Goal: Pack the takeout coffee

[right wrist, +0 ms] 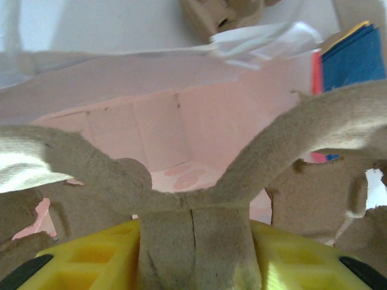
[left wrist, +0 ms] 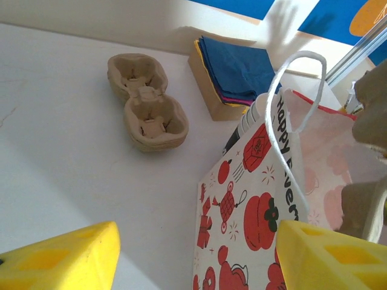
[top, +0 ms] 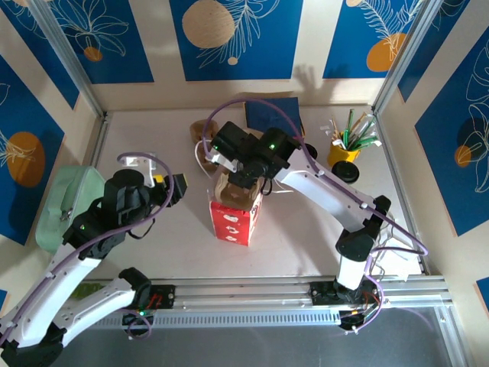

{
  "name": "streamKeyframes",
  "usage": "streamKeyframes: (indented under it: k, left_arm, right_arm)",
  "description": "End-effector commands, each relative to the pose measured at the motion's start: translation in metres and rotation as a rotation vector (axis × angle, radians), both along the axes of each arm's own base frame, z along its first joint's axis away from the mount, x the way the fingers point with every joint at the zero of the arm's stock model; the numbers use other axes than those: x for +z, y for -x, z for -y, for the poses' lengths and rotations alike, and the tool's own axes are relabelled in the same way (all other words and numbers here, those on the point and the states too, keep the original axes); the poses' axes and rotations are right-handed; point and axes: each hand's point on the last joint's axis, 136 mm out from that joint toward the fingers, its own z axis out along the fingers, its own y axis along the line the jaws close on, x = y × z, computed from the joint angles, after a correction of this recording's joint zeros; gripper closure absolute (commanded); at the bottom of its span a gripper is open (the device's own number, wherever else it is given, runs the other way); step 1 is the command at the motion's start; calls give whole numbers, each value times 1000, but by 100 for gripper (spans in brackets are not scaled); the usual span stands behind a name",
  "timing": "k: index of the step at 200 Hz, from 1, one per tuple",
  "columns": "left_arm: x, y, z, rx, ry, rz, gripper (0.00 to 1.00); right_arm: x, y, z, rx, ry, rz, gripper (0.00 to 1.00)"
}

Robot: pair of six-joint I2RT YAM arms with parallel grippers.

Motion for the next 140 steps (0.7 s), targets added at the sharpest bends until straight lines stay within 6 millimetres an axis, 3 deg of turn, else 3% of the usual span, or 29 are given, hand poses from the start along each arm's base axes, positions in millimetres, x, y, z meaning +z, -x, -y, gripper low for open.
streamKeyframes:
  k: [1,56,140]
  left_arm:
    - [-5,-1,-7,17,-35,0,31]
    - [-5,-3,-8,26,-38,-4,31]
    - [-16,-5,-9,41,-42,-48,31]
  right_arm:
    - [-9,11,-2,26,10,-50,58]
    - [-31,27,-10,81,-1,-179,58]
    - [-54,36,-15,99,-24,-302,57]
